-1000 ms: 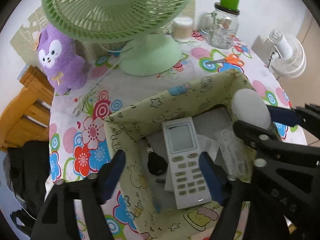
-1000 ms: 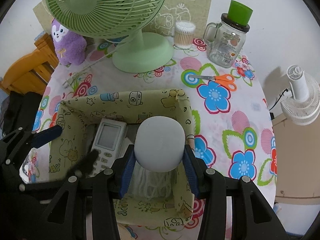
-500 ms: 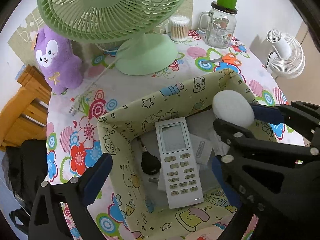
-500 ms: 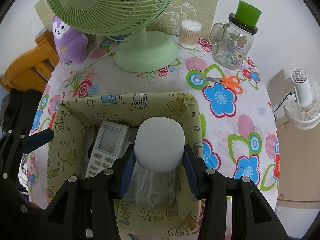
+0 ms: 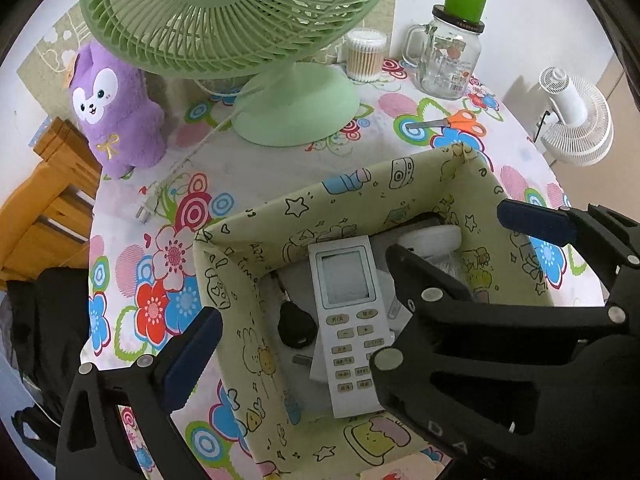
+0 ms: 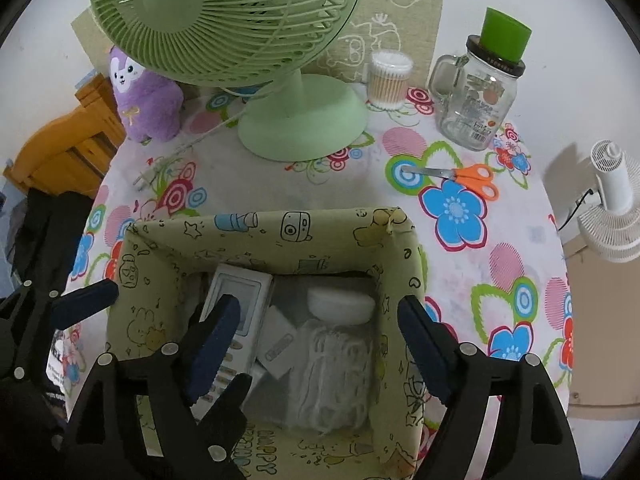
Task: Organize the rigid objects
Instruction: 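Open the left tool to drop the plug while the right tool releases the white case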
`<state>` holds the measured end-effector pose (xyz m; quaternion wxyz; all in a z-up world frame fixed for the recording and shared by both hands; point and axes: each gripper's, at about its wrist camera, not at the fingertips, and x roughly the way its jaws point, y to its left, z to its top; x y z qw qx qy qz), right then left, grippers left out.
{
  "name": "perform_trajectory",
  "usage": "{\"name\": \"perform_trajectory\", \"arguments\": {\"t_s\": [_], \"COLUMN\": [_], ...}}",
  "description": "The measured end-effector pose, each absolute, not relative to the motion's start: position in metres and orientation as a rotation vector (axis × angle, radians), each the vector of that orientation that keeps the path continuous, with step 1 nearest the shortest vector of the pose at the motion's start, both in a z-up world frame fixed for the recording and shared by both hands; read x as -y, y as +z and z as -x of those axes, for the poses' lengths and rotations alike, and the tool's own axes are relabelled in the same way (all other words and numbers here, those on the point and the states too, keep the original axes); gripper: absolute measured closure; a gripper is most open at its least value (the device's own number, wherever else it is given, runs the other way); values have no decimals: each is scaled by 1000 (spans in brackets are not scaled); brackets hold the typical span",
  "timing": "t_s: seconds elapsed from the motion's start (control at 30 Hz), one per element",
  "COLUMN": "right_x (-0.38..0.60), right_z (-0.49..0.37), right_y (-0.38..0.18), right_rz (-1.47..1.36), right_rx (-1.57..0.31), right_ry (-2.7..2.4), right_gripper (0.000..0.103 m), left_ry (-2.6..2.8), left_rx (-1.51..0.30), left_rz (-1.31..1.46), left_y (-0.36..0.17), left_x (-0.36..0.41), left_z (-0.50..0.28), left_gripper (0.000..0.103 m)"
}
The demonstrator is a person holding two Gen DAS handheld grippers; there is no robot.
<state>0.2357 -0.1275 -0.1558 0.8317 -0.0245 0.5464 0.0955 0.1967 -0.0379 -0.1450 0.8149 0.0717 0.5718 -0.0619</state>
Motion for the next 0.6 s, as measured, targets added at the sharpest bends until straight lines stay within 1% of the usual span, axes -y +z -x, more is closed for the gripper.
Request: {"name": "perform_trajectory", "arguments": {"t_s": [0.4, 0.6], "right_x": [126, 131], "right_z": [-218, -208], "right_y": [-148, -140], "right_rz": [72, 64], "right_rx": [-1155, -1145], "right_ry": [203, 195], "right_gripper": [11, 10], "left_ry": [-129, -129], "left_rx": [-1214, -1195], "left_rz": [-140, -122], "left_y": [-139, -130], "left_x": [37, 39], "left_z": [-181, -171], "left_gripper": [0, 0]}}
